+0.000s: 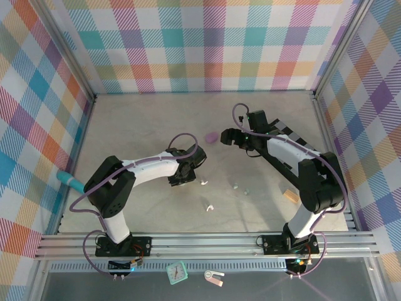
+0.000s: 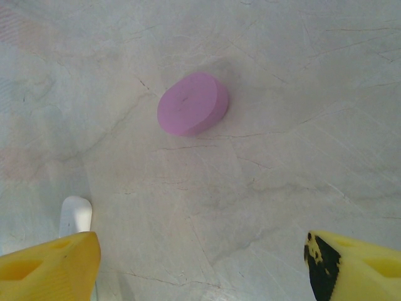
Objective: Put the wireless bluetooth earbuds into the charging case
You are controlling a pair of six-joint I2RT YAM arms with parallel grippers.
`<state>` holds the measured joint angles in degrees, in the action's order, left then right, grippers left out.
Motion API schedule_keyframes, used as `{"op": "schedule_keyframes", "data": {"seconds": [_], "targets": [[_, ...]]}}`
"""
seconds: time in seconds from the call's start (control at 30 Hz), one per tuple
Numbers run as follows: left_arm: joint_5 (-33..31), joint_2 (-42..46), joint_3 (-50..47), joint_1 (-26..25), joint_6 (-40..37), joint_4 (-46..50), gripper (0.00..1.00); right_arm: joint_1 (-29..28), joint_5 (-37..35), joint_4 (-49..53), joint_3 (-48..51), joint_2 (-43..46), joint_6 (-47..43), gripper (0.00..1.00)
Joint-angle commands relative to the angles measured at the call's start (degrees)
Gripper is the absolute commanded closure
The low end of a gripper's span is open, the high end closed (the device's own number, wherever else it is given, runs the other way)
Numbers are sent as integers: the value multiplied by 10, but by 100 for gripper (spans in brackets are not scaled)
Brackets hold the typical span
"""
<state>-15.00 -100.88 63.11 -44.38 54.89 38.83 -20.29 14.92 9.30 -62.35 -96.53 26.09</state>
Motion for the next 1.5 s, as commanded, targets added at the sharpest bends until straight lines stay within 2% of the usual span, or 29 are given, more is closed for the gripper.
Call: {"op": "schedule_keyframes", "data": {"seconds": [0.0,0.23,0.43,0.57,0.87,0.97,1.07,1.2,1.47], "targets": [[2,7,-6,-1,5,13,57,3,-3,2,5,18,-1,15],[1,48,-8,-2,-34,3,59,13,16,-4,16,41,21,16],[38,87,-7,-3,-182,-39,58,29,49,4,38,87,38,16],[54,135,-33,-4,-259,-101,58,49,79,21,64,135,45,16],[100,192,-46,-6,-425,-200,57,58,135,121,86,244,11,17],[157,207,-57,-9,-508,-224,63,58,174,138,87,264,25,17],[174,226,-80,-13,-553,-283,64,58,215,149,85,271,43,17],[228,247,-106,-15,-630,-326,64,58,267,138,85,270,77,18],[276,265,-125,-16,-698,-370,62,45,322,109,90,237,102,22]]}}
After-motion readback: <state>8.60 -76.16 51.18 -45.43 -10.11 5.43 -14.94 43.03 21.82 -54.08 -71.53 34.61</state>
